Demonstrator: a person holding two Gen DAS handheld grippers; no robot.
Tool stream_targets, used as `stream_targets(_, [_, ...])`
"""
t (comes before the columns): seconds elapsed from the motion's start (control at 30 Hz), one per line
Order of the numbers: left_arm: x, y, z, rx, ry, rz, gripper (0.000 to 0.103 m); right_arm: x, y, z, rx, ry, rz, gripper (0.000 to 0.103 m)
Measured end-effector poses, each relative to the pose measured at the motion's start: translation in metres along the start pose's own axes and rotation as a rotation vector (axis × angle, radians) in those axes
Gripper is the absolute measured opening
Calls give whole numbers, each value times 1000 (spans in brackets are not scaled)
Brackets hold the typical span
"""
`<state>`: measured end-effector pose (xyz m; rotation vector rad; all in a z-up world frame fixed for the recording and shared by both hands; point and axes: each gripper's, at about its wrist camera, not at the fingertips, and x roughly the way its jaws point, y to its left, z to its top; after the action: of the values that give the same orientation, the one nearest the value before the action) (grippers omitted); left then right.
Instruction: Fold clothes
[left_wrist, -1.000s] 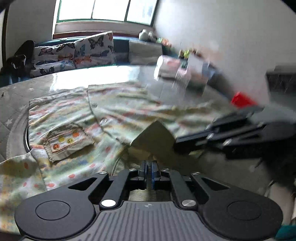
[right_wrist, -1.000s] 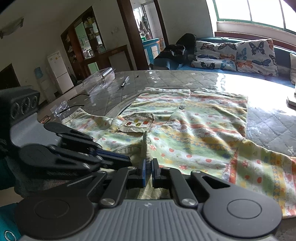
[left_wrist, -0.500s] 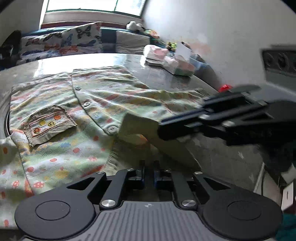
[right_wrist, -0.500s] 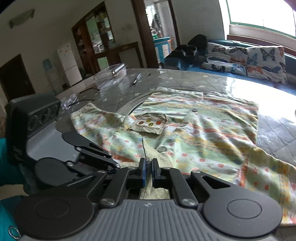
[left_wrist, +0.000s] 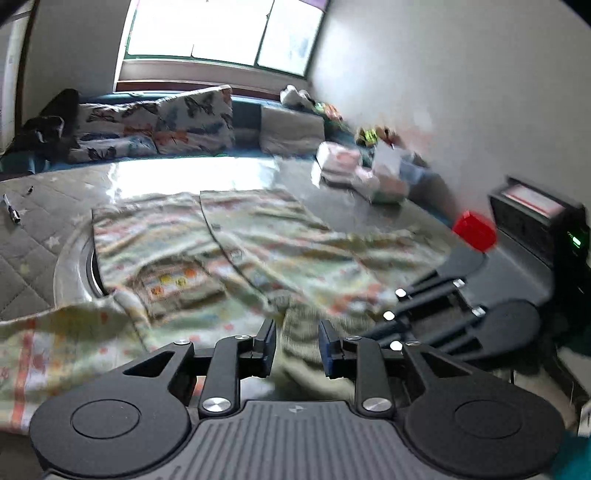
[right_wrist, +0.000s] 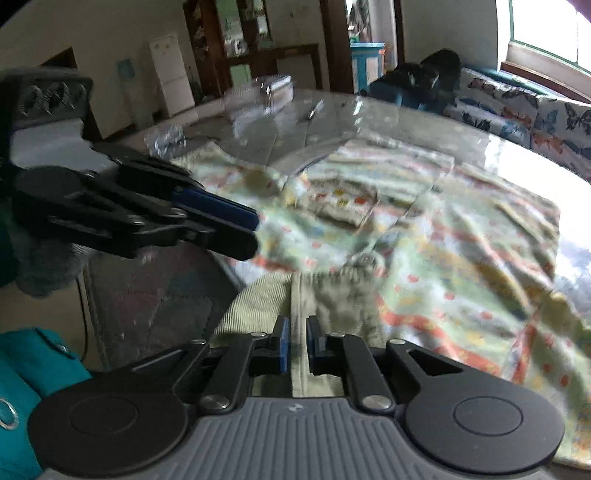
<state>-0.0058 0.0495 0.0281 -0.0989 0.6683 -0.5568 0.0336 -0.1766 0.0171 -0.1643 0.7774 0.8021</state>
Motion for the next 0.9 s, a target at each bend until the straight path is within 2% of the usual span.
stream_targets(0.13, [22, 1, 6, -36, -5, 0, 25, 2, 0, 0, -3, 1, -14, 10])
stream_targets(0.4, [51, -1, -16, 13, 115, 39, 22, 20, -20, -14, 64, 46, -60, 11])
stream_targets(0.5, [47, -1, -15, 12, 114, 37, 22, 10, -23, -12, 72, 16, -66, 12])
stream_targets(0.6, [44, -7, -4, 28, 85, 42, 22, 4, -31, -10, 106, -16, -88, 19])
stream_targets(0.7, [50, -13, 8, 27, 65, 28, 23, 5, -42, -16, 152, -9, -111, 19])
stream_targets(0.83, [69, -22, 15, 40, 78, 21, 23, 1, -48, -25, 193, -3, -115, 20])
stream_targets(0.9, [78, -23, 13, 38, 97, 12, 23, -9, -50, -27, 211, -28, -121, 27])
